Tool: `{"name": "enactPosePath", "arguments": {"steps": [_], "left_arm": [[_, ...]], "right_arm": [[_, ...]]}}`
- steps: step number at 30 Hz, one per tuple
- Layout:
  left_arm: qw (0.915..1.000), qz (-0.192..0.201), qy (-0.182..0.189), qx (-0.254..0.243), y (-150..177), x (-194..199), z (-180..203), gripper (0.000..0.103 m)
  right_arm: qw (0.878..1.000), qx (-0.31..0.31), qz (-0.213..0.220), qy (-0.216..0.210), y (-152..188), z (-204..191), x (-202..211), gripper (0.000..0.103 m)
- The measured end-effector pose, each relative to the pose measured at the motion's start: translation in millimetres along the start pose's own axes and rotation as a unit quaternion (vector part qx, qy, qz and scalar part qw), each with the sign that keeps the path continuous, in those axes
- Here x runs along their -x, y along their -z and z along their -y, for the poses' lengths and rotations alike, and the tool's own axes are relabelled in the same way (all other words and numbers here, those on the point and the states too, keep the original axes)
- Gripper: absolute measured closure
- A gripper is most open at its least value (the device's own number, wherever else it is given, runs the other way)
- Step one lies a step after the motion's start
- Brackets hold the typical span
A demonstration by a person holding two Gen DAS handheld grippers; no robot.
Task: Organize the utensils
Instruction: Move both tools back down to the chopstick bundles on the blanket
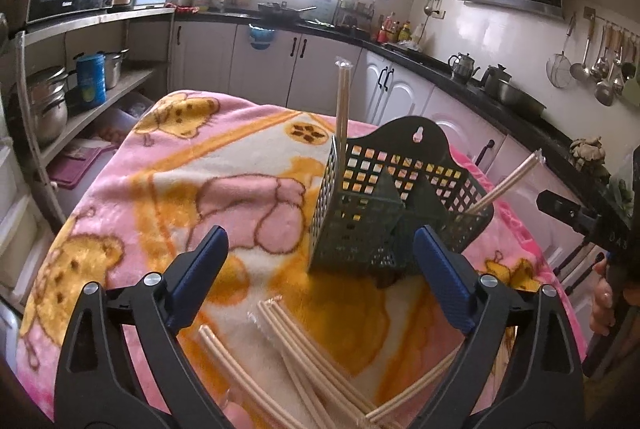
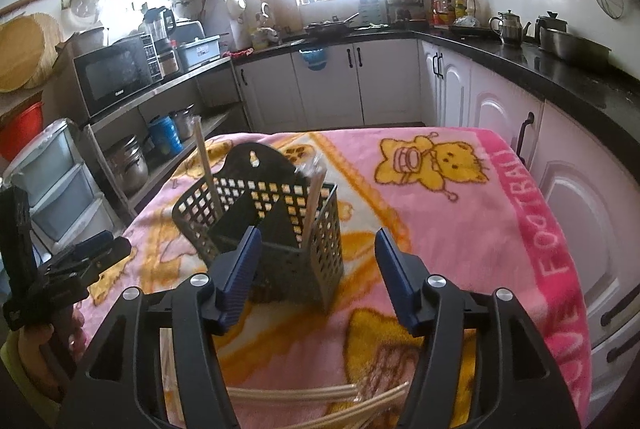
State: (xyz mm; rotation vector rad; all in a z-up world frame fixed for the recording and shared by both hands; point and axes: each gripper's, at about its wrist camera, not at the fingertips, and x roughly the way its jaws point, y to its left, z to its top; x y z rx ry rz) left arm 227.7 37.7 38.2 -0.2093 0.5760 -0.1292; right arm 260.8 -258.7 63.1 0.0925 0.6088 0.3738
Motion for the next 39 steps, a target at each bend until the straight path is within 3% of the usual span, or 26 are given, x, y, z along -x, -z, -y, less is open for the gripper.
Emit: {"name": "enactPosePath", "arguments": {"steps": [13, 39], "left_arm": [[0.9999, -0.002, -0.016, -0.002, 24.5, 18.0, -5.3, 0.014], [0.9976, -0.031, -0.046, 0.042, 65.3, 35.6, -39.6, 0.014]], "right_arm": [[0.999, 0.03, -0.024, -0.014, 30.1, -23.4, 4.0, 0.044], [0.994, 0.074, -0.071, -0.036, 74.9, -55.7, -5.5, 0.044]]}}
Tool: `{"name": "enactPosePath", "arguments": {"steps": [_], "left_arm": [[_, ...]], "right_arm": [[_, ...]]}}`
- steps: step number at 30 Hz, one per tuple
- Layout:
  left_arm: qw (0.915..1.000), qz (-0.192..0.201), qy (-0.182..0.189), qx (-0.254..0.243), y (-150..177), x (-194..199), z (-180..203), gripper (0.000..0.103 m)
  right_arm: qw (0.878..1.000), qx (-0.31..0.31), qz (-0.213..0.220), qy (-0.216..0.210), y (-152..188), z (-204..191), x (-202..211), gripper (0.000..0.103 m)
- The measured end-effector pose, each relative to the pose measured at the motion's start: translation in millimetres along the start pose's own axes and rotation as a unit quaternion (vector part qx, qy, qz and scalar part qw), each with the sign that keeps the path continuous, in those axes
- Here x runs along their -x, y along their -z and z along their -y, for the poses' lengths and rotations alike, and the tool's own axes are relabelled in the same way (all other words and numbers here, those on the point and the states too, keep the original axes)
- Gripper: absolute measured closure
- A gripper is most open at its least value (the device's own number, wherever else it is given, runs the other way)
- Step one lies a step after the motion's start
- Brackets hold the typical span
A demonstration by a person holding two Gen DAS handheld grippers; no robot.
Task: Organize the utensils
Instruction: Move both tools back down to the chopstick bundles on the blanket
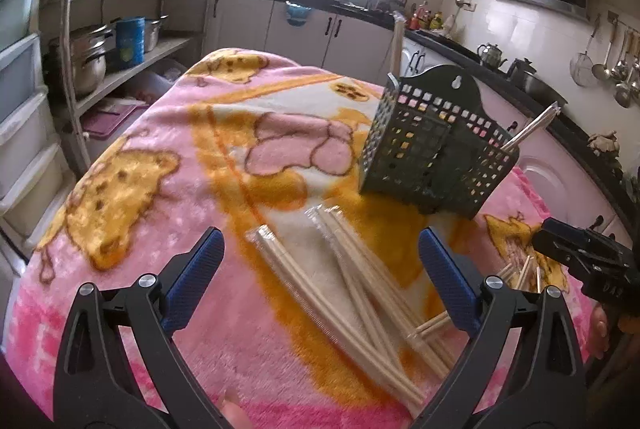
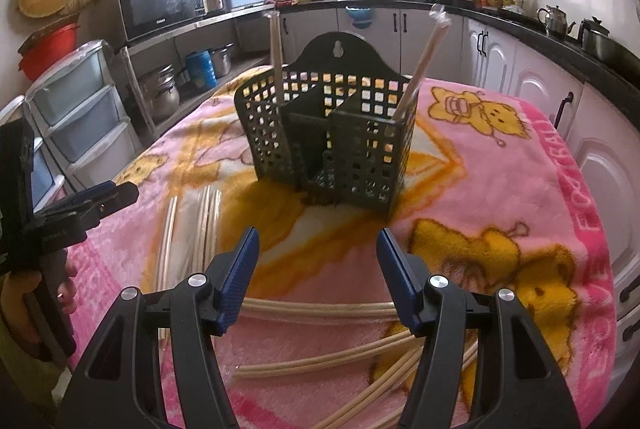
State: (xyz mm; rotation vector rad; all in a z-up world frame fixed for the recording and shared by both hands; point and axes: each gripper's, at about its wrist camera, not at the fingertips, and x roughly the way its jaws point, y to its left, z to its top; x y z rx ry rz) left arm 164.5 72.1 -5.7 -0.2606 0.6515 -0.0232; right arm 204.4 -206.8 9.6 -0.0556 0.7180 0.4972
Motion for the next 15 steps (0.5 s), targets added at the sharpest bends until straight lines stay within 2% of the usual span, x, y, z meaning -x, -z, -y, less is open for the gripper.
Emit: {"name": "enactPosePath", "arguments": {"steps": [15], "left_arm": [[0.9987, -0.044, -0.001, 0.026, 23.3, -10.3, -18.3, 0.014]], "right_arm": [[1.0, 0.001, -0.028, -0.005, 29.0, -9.2, -5.5, 0.044]]}}
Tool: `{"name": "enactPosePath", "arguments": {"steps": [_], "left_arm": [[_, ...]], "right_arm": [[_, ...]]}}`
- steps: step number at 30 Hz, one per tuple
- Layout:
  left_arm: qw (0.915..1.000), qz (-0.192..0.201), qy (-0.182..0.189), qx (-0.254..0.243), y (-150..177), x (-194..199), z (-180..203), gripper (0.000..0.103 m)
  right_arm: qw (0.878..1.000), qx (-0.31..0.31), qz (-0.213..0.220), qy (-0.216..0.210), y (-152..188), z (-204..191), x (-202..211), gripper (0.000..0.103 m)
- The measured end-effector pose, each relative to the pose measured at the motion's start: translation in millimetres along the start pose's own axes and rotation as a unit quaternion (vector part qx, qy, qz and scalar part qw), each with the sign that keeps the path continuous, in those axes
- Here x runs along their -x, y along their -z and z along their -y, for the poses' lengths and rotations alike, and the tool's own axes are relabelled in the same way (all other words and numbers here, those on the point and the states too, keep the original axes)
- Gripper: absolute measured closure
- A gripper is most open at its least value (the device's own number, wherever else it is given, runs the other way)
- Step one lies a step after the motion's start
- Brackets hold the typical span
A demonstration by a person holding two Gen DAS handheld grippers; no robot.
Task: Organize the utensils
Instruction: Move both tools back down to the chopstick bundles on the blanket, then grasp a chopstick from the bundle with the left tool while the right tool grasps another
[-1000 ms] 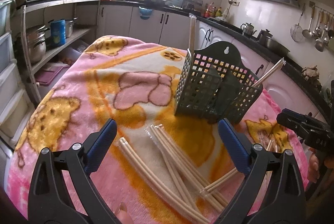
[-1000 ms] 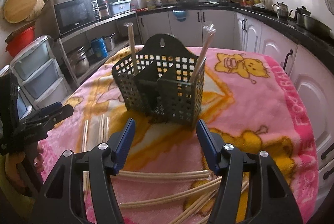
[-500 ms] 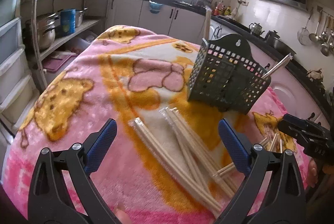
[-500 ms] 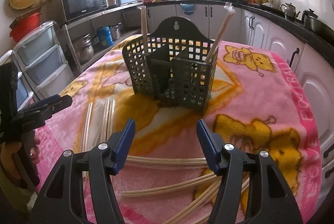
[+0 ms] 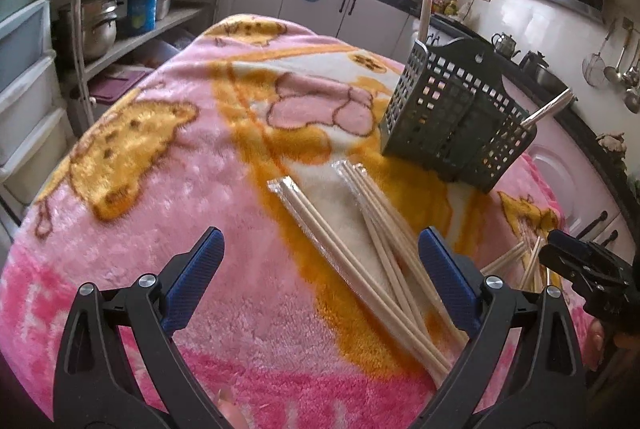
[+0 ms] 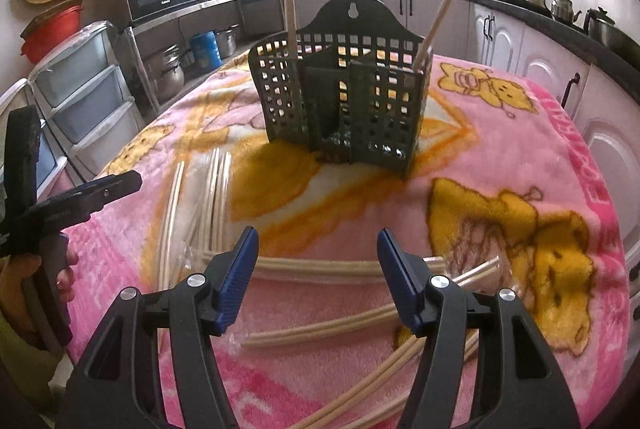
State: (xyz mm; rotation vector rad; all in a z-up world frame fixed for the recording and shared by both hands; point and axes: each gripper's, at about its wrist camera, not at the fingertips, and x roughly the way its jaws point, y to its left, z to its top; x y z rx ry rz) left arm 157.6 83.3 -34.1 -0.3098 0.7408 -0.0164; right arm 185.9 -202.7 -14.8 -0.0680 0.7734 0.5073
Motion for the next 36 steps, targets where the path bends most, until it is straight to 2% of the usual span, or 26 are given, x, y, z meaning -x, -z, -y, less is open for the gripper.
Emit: {"name": "enactPosePath", "arguments": {"steps": [4, 6, 8, 14, 21, 25, 29, 36], "left_arm": [[0.9997, -0.017, 0.01, 0.012, 3.5, -11.0, -2.4, 0.016], [0.9993, -0.028, 0.016, 0.017, 5.3, -19.3, -2.3, 0.028], [0.9987, -0.04, 0.024, 0.022, 6.6, -26.4, -2.6, 0.031], [0.9979, -0.053, 0.018, 0.032, 3.0, -41.0, -2.5, 0.036], [0.9978, -0.057, 0.006, 0.034, -7.2, -51.9, -2.4, 0.047], [0.9974, -0.061, -0.002, 0.039, -13.7, -57.3, -6.1, 0.053], [0.9973, -0.064, -0.013, 0.034, -18.5, -63.0, -7.1, 0.061], [0.9967, -0.067, -0.026, 0.038, -27.2, -70.5, -10.9, 0.073]], "right_arm": [[1.0, -0.013, -0.004, 0.004, 9.0, 7.7, 1.8, 0.044], [1.0, -0.024, -0.009, 0.009, 15.4, 15.1, 1.9, 0.044], [0.999, -0.035, -0.014, 0.014, 20.7, 22.3, 1.5, 0.044], [0.997, -0.077, -0.02, 0.016, 31.0, 45.4, 2.4, 0.044], [0.996, -0.085, -0.025, 0.002, 26.6, 49.8, -2.1, 0.044], [0.998, -0.054, -0.028, -0.011, 19.7, 35.9, -4.5, 0.044], [0.999, 0.004, -0.033, -0.015, 15.7, 13.4, -9.2, 0.044], [0.993, 0.107, -0.058, -0.008, 18.7, -19.7, -28.7, 0.044]]}}
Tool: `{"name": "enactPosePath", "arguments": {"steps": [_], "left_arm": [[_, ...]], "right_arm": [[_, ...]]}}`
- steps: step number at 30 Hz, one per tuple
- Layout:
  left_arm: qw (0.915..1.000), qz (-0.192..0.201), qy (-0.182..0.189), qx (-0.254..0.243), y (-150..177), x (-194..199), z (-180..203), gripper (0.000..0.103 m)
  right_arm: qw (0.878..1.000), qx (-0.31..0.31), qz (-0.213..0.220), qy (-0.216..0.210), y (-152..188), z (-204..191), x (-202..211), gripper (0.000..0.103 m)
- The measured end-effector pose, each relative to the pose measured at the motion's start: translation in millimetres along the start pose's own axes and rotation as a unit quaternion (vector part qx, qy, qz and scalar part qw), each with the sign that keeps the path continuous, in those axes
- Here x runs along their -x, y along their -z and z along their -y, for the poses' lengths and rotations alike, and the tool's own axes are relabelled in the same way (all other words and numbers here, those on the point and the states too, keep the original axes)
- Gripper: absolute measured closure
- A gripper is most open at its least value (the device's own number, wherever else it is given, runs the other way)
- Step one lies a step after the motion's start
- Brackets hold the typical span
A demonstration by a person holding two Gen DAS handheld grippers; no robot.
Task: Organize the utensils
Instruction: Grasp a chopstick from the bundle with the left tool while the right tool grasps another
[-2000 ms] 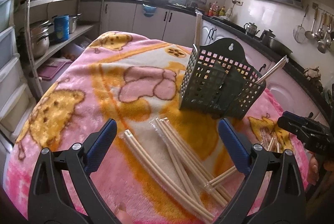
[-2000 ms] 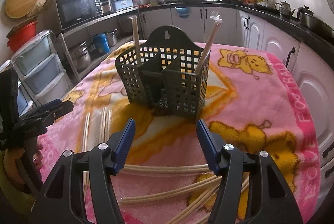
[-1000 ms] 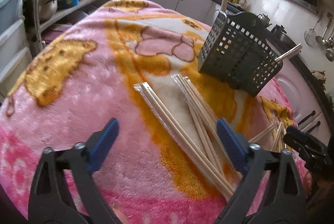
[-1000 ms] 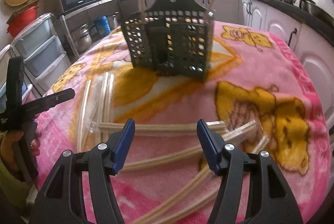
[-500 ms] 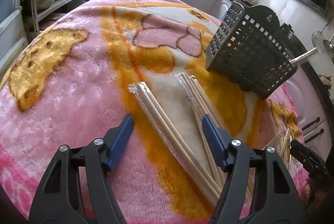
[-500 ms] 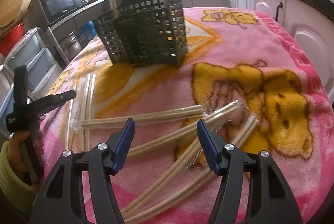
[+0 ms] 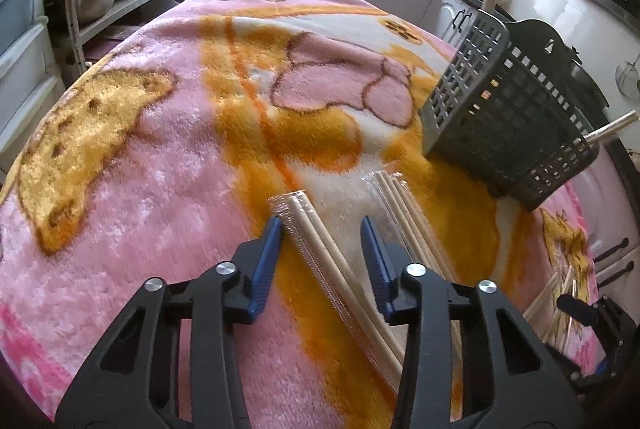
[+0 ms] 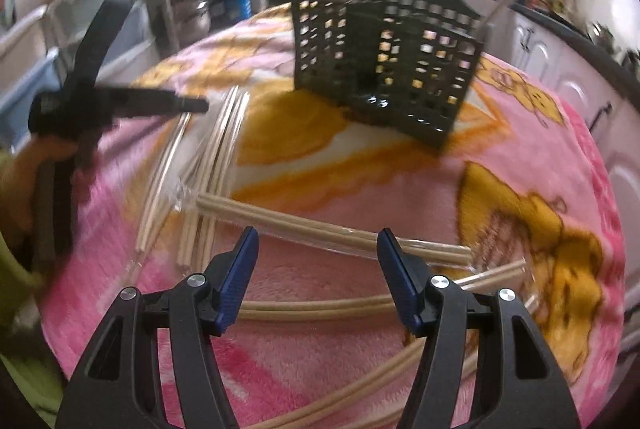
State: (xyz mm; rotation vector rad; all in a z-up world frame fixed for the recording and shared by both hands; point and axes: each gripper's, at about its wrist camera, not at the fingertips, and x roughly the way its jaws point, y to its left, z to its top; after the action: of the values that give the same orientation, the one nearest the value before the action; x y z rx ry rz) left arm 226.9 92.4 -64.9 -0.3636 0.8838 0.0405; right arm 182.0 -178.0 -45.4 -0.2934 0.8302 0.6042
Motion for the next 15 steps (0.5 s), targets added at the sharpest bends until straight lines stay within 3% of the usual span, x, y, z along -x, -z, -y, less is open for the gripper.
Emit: {"name": "enactPosePath", "arguments": {"steps": [6, 15], "left_arm": [[1.0, 0.0, -0.006, 0.006, -7.7, -4.6, -5.7, 0.087], [1.0, -0.003, -0.005, 0.003, -14.4, -7.8, -7.3, 0.09]], "right_arm": [[0.998, 0.056, -0.019, 0.006, -4.9, -15.3, -16.6, 0.044], [0.993, 0.112, -0.031, 0.012, -27.1, -29.9, -42.6, 0.044]]}}
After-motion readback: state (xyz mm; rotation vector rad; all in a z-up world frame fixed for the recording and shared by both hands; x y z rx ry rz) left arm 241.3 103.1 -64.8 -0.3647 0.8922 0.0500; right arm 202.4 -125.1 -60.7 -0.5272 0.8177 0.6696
